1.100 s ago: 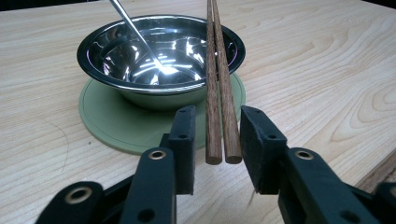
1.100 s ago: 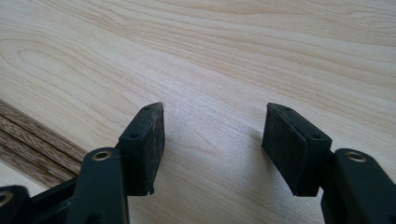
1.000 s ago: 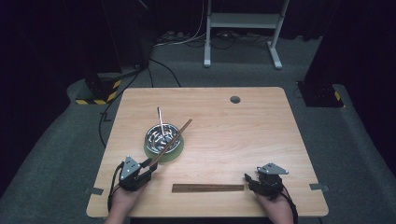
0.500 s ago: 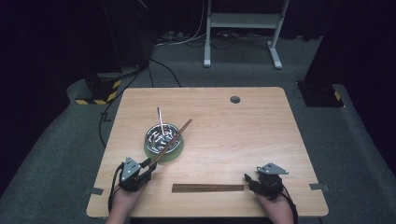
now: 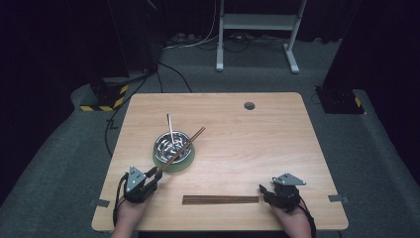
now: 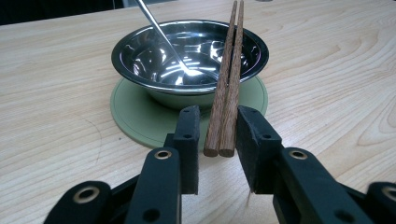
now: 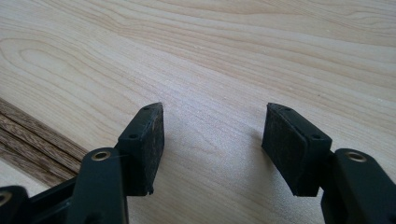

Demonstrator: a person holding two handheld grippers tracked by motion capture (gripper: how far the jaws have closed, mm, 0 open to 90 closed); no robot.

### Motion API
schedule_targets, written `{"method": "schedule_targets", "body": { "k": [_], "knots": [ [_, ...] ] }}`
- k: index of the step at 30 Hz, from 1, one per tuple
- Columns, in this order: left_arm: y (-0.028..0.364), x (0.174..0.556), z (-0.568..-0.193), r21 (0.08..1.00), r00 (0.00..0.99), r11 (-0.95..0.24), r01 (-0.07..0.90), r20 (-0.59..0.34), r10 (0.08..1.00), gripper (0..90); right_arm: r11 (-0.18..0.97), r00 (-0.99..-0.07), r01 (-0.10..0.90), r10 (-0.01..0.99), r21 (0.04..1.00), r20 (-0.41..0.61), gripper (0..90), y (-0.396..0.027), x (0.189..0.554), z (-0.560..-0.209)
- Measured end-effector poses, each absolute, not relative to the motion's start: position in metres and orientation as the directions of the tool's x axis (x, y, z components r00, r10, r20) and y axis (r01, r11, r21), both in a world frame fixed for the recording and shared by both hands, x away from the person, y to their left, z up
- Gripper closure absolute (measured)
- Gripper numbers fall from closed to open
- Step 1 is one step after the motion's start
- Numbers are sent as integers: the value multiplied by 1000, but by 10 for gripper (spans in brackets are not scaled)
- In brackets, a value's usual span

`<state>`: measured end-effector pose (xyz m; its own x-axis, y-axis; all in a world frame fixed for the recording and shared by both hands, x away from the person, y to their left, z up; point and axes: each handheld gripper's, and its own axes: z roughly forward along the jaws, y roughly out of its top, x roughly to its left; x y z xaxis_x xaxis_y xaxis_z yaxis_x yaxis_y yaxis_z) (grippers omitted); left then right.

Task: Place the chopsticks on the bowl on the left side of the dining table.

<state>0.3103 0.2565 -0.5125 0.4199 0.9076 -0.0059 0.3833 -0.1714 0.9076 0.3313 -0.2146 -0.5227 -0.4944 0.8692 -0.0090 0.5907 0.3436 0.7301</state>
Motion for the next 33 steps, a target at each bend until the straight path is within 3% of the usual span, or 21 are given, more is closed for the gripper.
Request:
{"method": "schedule_targets", "body": {
  "k": [20,33],
  "knots": [
    [268,320,-511,904,301,-140,403,14,954,702,345,-495,589,869,730,-11,387,-215,331,-523],
    [273,324,-506,899,297,-136,417,7,955,672,342,-494,592,869,730,-7,388,-215,331,-523]
  ]
}}
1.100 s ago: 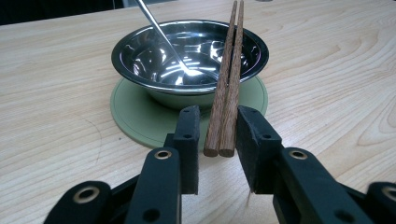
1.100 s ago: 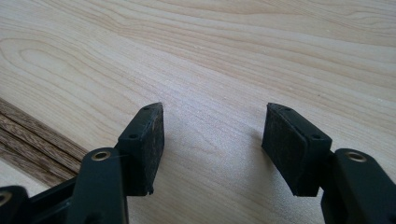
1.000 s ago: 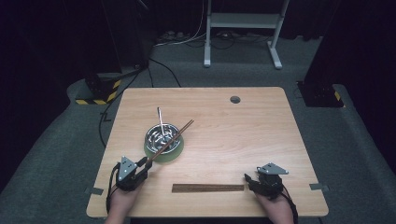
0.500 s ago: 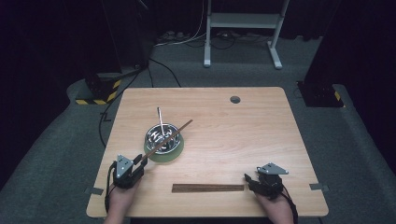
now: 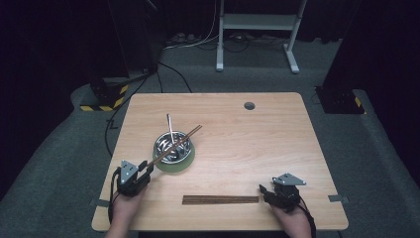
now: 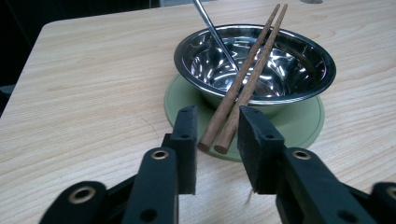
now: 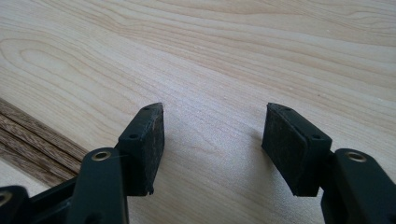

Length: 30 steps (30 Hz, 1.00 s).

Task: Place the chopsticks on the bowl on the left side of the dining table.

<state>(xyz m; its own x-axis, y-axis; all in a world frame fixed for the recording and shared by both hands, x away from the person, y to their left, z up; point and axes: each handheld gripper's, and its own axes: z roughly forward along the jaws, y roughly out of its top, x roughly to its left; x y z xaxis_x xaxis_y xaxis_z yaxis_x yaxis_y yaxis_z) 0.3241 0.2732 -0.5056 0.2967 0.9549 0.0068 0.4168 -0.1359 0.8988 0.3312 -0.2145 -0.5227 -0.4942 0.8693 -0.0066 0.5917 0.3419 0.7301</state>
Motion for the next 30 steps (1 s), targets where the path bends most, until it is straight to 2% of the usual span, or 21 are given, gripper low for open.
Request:
{"method": "schedule_targets", "body": {
  "k": [9,25,30],
  "knots": [
    [269,323,-503,895,244,-146,422,43,969,600,341,-494,592,869,730,-5,387,-215,331,-523],
    [275,330,-504,886,159,-133,444,68,985,656,345,-497,590,868,730,-8,392,-215,331,-523],
    [277,335,-504,886,133,-123,447,70,989,665,331,-489,584,872,741,-4,487,-217,330,-521]
  ]
}}
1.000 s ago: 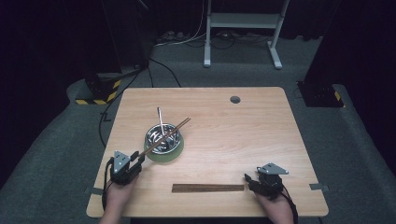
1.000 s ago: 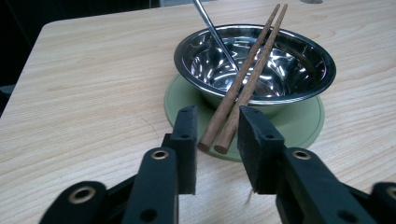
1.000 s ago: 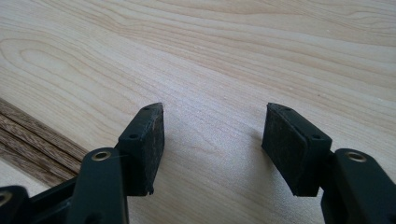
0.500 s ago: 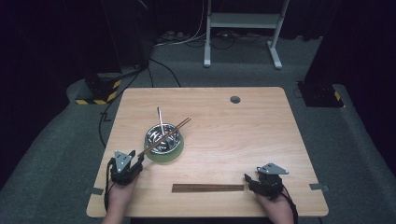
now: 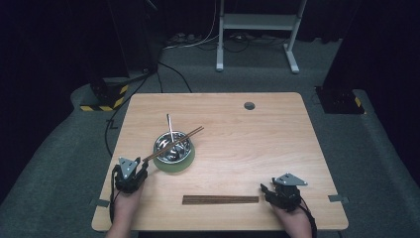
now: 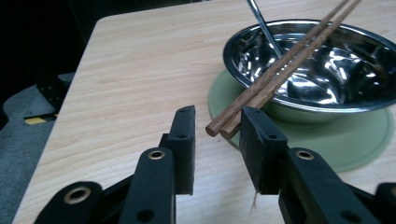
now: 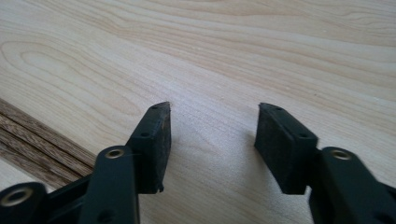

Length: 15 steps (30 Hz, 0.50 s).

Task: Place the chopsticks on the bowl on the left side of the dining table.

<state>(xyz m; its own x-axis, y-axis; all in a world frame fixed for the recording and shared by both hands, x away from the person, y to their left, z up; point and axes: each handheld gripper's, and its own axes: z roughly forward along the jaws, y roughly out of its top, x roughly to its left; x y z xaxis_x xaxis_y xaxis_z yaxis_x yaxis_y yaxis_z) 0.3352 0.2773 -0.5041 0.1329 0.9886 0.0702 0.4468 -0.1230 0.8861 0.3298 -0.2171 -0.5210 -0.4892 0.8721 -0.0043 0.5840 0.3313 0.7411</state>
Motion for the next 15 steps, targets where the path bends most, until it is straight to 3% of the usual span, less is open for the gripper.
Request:
{"method": "schedule_targets", "body": {
  "k": [8,15],
  "knots": [
    [285,346,-501,884,109,-123,450,82,991,670,303,-536,530,843,792,36,639,-205,342,-485],
    [290,361,-499,879,118,-126,460,80,990,678,338,-588,456,809,823,-7,720,-166,376,-451]
  ]
}}
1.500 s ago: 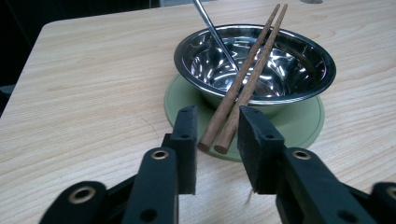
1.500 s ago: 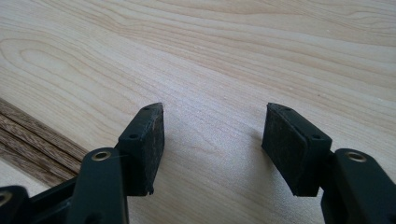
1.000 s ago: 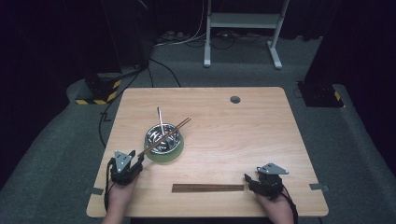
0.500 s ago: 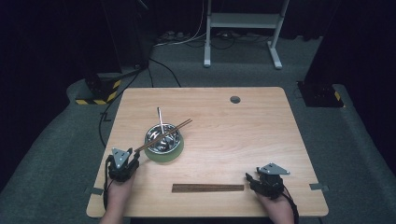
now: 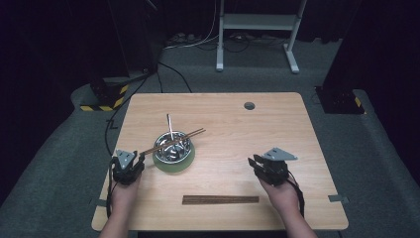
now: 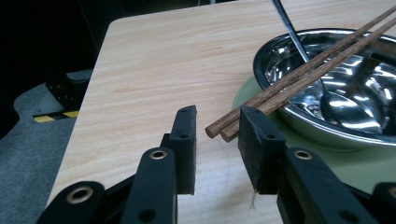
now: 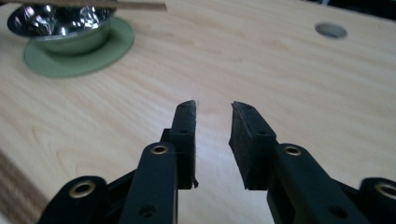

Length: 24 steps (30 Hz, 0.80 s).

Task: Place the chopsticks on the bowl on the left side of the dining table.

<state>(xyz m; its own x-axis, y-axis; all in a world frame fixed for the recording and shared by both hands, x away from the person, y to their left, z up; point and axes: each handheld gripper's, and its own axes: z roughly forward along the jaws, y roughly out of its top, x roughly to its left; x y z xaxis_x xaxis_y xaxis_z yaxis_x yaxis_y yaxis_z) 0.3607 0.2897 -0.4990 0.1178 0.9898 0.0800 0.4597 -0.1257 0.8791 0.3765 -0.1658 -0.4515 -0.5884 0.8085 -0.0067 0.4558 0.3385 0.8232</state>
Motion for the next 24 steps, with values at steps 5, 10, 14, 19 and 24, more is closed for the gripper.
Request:
{"method": "schedule_targets", "body": {
  "k": [5,10,14,19,24],
  "knots": [
    [295,370,-498,874,130,-138,465,87,988,690,360,-593,444,804,821,-32,785,-131,404,-455],
    [299,374,-500,872,139,-134,472,76,987,690,373,-594,432,803,821,-52,864,-108,430,-458],
    [300,377,-502,869,159,-137,476,68,985,681,371,-591,424,805,826,-58,892,-87,451,-459],
    [298,378,-504,868,195,-153,472,67,979,633,388,-590,419,804,821,-79,893,-63,477,-467],
    [298,378,-504,864,201,-159,478,68,977,561,402,-583,430,807,808,-91,886,-41,498,-475]
  ]
}}
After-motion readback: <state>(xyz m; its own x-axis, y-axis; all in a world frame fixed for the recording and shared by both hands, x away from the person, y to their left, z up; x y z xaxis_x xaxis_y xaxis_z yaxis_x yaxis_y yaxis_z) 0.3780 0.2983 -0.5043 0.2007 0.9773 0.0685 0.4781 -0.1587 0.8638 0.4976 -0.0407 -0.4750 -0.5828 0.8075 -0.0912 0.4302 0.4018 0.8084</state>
